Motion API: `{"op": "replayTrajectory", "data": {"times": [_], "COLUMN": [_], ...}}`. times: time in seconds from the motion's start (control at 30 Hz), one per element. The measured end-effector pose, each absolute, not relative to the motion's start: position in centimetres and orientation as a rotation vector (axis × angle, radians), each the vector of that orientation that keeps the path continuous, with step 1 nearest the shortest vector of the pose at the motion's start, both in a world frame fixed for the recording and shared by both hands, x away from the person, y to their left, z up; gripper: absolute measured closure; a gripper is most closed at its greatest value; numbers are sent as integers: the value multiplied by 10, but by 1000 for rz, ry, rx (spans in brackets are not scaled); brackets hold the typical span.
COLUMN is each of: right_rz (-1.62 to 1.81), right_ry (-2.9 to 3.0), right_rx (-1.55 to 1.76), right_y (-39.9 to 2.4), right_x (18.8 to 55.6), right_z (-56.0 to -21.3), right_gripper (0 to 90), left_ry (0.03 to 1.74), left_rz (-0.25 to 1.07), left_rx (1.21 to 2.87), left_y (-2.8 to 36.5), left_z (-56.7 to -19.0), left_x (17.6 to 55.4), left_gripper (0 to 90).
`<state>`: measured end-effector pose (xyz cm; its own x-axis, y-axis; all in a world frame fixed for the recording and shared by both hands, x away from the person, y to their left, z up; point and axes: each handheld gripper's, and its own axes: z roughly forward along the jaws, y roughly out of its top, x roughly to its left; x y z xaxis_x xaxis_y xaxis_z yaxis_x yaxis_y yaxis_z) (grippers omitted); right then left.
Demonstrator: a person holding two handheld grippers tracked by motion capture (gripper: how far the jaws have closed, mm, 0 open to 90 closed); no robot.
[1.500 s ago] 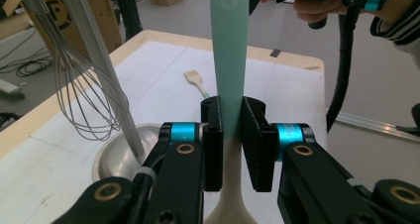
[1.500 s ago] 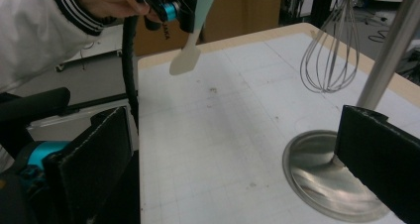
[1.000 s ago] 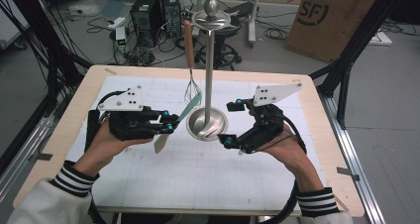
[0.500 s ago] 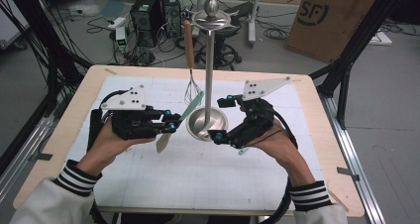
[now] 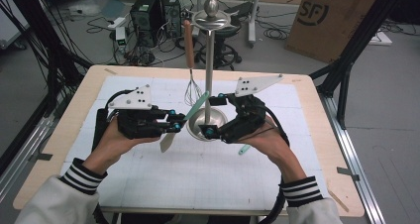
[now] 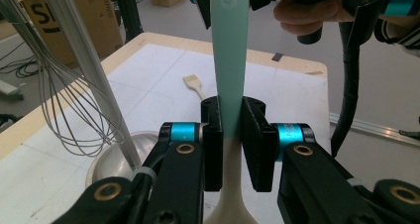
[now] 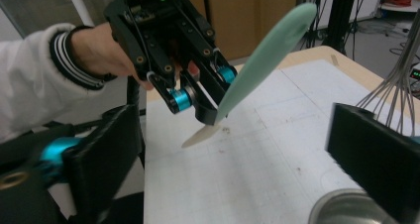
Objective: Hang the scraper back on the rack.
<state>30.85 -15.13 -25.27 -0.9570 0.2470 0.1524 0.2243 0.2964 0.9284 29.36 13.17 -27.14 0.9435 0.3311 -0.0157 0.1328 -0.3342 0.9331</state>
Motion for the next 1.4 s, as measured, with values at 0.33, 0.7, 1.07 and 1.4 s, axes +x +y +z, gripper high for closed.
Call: {"op": "replayTrajectory", "data": {"times": [0.33, 0.7, 1.07, 1.4], "right_rz": [1827, 1834, 1847, 1839], "right_ry": [2517, 2531, 2523, 2503], "right_rx": [466, 471, 520, 548], "right_y": [-144, -139, -136, -136], "right_x": [315, 317, 318, 318], "right_z": [-254, -253, -253, -252], "right_gripper": [179, 353, 484, 546], "left_ry": [333, 331, 342, 349], "left_rz": [204, 205, 201, 211], "left_rx": [1918, 1920, 1919, 1914], "left_y": [131, 131, 130, 132], "left_z": [-272, -273, -276, -276], "left_x": [295, 295, 295, 295], "left_gripper": [797, 797, 796, 796]}}
